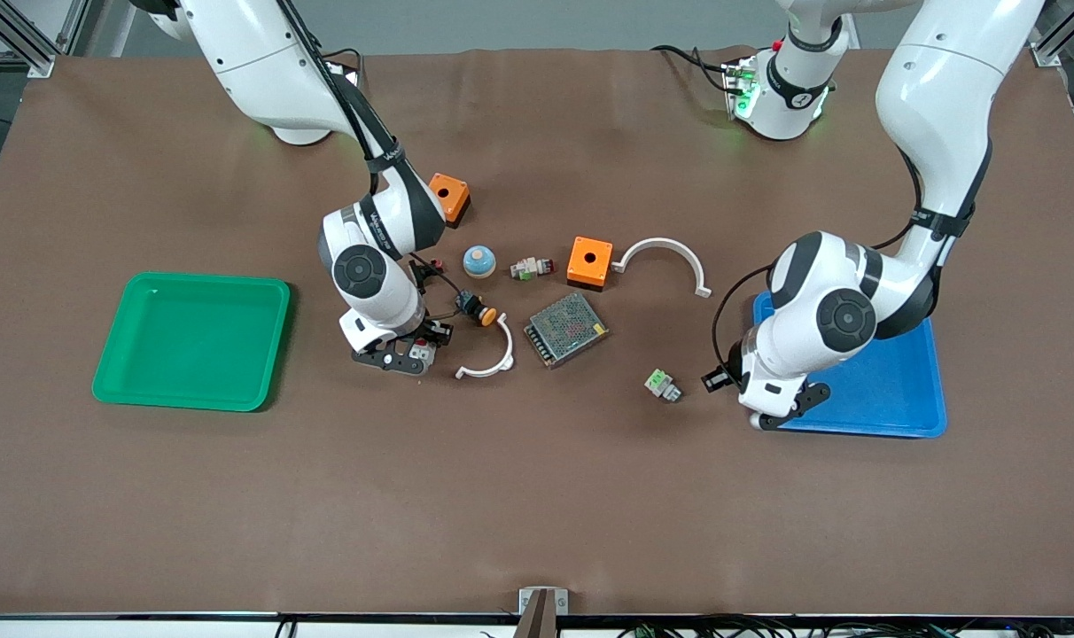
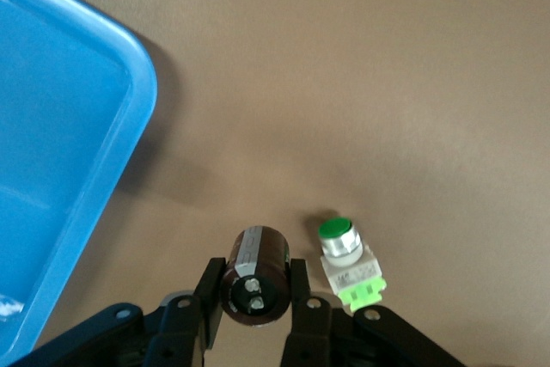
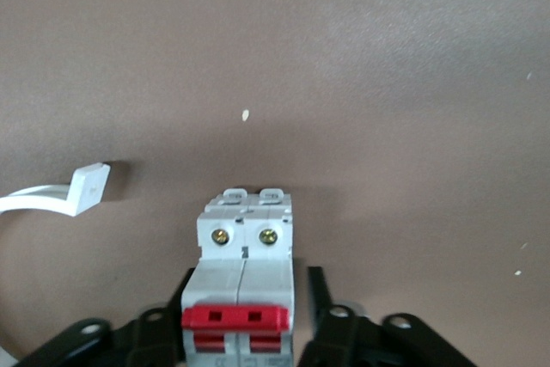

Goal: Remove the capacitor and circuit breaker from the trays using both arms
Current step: 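Set the breaker on the table while the left gripper lowers the capacitor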

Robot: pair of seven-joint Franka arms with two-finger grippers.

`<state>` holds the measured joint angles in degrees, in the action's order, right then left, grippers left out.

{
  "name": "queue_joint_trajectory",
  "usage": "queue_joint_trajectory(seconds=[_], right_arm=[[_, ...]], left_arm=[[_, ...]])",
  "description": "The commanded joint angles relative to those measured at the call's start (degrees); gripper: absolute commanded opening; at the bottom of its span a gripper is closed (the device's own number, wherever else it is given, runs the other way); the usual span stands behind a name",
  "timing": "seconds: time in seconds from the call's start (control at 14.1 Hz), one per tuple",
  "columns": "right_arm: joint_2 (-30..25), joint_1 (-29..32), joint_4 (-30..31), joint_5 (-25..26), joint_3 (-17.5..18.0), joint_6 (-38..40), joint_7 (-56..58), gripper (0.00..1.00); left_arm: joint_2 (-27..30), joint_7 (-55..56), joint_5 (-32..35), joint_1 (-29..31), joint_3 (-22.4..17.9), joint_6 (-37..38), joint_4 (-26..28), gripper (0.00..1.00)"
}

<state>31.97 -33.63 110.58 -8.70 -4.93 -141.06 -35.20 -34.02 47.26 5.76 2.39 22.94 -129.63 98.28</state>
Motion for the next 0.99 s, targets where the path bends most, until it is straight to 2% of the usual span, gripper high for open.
queue_joint_trajectory(seconds=[0.0, 0.21, 0.43, 0.57, 0.92], right_arm=[[-1.6, 1.1, -1.9, -0.1, -0.3, 1.8, -0.1, 1.0], [-3.6, 4.3, -8.9, 0.0, -0.3, 12.7, 1.2, 1.0], [-4.6, 9.7, -19.5, 0.0, -0.4, 28.5, 7.7, 1.0], [-5.1, 14.1, -24.5, 0.0, -0.3, 36.1, 13.8, 1.0], [-8.8, 22.5, -28.6, 3.5, -0.4, 45.1, 24.1, 1.0]], left_arm=[[-1.8, 0.7, 1.9, -0.4, -0.3, 0.3, -3.1, 0.0], [-2.7, 1.2, 5.7, 0.1, -0.5, 0.3, -3.4, 0.0], [-3.9, 1.1, 5.8, 0.2, -0.6, -0.5, -3.4, 0.0], [-4.5, 1.3, 5.8, 0.3, -0.7, -1.5, -3.3, 0.0], [-5.8, 1.3, 6.0, 0.3, -1.6, -1.6, -1.9, 0.01]])
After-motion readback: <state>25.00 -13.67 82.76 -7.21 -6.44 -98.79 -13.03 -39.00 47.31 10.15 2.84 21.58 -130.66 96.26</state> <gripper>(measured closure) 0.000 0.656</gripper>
